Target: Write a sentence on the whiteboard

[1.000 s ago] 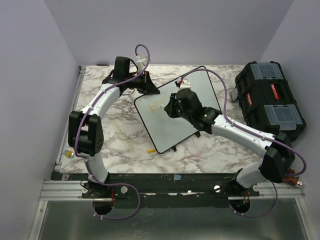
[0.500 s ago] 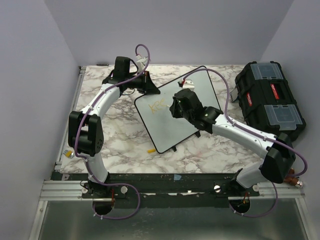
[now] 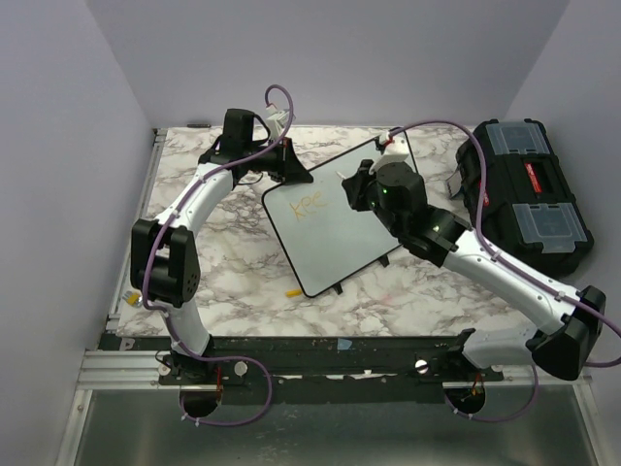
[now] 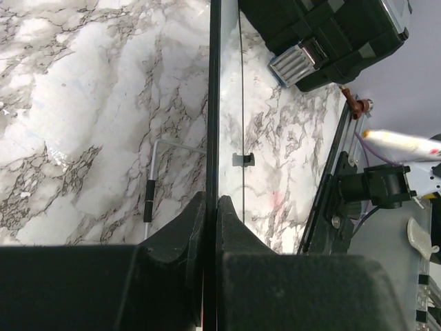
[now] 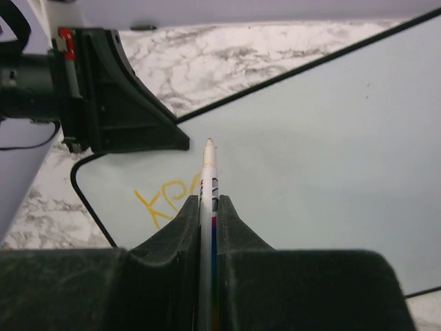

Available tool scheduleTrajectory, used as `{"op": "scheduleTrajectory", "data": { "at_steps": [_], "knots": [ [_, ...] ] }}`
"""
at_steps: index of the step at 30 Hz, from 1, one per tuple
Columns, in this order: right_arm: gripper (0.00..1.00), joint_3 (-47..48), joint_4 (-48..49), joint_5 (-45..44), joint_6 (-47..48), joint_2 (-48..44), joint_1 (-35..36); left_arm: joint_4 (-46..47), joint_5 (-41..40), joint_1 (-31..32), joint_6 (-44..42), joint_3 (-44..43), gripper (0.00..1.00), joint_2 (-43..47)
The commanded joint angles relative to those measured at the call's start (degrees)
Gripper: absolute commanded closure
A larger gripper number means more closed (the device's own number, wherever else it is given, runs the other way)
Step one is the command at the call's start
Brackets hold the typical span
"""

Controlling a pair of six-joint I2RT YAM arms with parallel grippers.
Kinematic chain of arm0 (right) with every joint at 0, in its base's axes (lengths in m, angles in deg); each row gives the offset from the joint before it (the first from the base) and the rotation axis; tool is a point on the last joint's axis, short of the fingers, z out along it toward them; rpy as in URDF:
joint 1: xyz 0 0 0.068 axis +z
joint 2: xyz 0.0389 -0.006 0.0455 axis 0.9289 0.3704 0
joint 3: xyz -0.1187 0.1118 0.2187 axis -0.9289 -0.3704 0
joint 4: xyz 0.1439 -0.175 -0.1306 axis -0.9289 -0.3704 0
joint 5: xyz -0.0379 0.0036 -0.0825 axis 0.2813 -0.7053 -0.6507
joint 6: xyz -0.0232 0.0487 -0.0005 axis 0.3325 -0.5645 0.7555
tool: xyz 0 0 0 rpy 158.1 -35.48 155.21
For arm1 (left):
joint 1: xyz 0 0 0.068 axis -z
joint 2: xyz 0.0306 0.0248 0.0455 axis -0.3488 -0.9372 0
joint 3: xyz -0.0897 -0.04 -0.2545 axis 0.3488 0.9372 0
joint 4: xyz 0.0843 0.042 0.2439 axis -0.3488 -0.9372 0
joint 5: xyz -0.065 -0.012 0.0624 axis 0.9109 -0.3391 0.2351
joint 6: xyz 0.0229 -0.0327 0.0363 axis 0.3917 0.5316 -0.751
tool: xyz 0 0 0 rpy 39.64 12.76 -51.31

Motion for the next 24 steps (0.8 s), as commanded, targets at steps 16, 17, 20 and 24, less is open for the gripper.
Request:
{"op": "scheduleTrajectory", "data": {
  "at_steps": [16, 17, 20, 24],
  "knots": [
    [0.99, -3.74, 5.36, -2.33, 5.58, 2.45, -3.21, 3.74, -2.16, 1.31, -7.56, 4.75, 1.0, 4.94],
    [0.99, -5.06, 5.95, -1.55, 4.43, 1.5, -3.21, 4.91, -2.33, 1.36, -7.41, 5.57, 1.0, 5.39],
    [0.99, -7.91, 5.74, 1.68, -0.24, -2.09, -3.19, 7.64, -1.42, 1.52, -5.31, 7.52, 1.0, 6.07],
    [0.99, -6.58, -0.85, 8.96, -4.13, -5.89, -3.19, 14.67, 0.61, 2.34, -0.24, 10.0, 1.0, 7.83]
  ]
}}
